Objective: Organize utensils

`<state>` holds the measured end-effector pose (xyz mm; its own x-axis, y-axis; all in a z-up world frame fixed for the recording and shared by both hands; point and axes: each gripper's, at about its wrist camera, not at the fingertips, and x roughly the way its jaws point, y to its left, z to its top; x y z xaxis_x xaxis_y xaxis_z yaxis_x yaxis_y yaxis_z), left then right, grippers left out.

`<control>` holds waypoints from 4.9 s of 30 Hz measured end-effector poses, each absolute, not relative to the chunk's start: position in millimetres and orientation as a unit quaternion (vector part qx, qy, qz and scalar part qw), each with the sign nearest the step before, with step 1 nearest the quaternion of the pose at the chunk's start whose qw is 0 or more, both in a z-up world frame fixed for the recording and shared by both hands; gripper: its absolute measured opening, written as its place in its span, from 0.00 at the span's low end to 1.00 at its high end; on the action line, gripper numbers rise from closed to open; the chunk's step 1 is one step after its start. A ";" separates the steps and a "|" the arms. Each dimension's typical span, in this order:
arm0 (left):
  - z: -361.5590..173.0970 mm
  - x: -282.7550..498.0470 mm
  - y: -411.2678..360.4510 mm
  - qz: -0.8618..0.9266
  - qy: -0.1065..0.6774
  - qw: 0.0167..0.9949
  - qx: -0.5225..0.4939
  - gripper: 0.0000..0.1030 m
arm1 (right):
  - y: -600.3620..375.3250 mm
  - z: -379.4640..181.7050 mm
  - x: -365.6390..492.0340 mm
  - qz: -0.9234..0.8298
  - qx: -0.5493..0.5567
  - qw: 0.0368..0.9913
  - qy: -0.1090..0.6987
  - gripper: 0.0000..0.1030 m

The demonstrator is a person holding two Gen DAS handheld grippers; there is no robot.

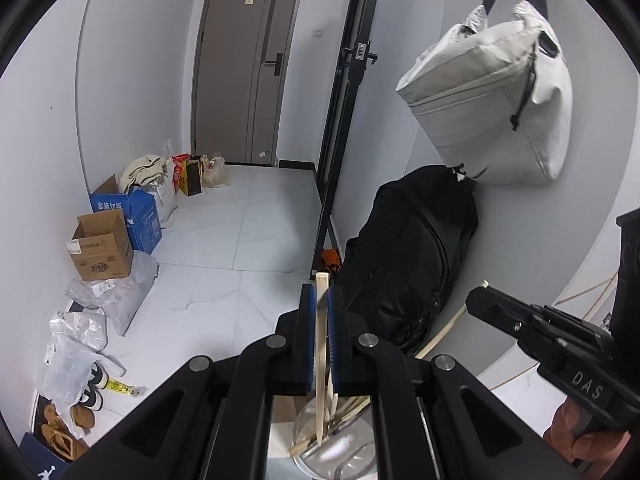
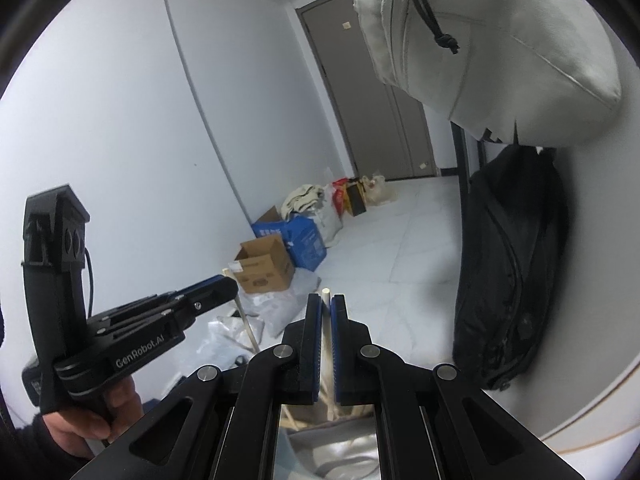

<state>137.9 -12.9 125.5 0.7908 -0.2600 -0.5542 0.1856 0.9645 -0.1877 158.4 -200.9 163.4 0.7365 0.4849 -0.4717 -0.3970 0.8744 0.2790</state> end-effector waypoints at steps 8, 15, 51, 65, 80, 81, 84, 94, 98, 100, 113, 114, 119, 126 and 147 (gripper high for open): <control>113.6 153.2 -14.7 -0.106 0.299 0.946 -0.063 0.02 | -192.9 151.6 174.5 0.237 0.065 0.927 0.283 0.04; 104.6 159.6 -15.6 -0.119 0.310 0.941 -0.069 0.02 | -187.5 141.7 184.6 0.240 0.054 0.924 0.292 0.04; 83.7 149.2 -21.5 -0.213 0.335 0.916 -0.061 0.18 | -205.7 96.7 192.9 0.274 0.128 0.890 0.342 0.23; 97.2 116.8 -15.7 -0.160 0.324 0.930 -0.066 0.43 | -226.1 114.6 148.6 0.251 0.139 0.906 0.311 0.48; 112.7 60.5 -12.6 -0.112 0.280 0.951 -0.061 0.66 | -218.6 121.8 83.8 0.249 0.122 0.920 0.277 0.65; 113.4 56.5 -13.6 -0.111 0.277 0.953 -0.056 0.66 | -218.1 123.1 77.8 0.250 0.120 0.922 0.271 0.68; 116.1 43.5 -13.3 -0.103 0.264 0.958 -0.050 0.68 | -216.2 125.7 59.8 0.255 0.113 0.925 0.257 0.72; 119.6 2.6 -6.9 -0.076 0.224 0.971 -0.043 0.82 | -216.3 127.6 5.3 0.258 0.106 0.936 0.214 0.86; 116.3 -14.8 -6.7 -0.069 0.207 0.975 -0.037 0.92 | -220.6 125.6 -12.1 0.249 0.105 0.942 0.198 0.96; 111.1 -22.2 -7.0 -0.065 0.202 0.977 -0.033 0.93 | -223.3 122.9 -19.5 0.246 0.104 0.945 0.191 1.00; 65.8 -56.4 -0.8 -0.038 0.188 0.981 -0.026 0.94 | -224.1 82.0 -51.4 0.228 0.086 0.955 0.168 1.00; 62.5 -56.1 -0.1 -0.034 0.188 0.981 -0.028 0.94 | -224.7 77.7 -53.1 0.225 0.087 0.956 0.167 1.00; 43.2 -50.5 1.6 -0.014 0.190 0.981 -0.037 0.94 | -223.1 62.3 -58.7 0.222 0.066 0.960 0.159 1.00; 26.5 -42.3 0.4 -0.006 0.188 0.982 -0.033 0.94 | -220.5 44.5 -57.2 0.223 0.055 0.959 0.166 1.00; 11.7 -29.3 6.9 0.007 0.221 0.974 -0.041 0.94 | -217.8 32.8 -39.4 0.220 0.073 0.956 0.181 1.00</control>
<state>-29.3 6.9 11.7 0.9025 -0.0044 -0.4306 -0.0316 0.9966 -0.0766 -39.4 -217.8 32.8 0.8375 0.4474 -0.3138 -0.3946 0.8923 0.2193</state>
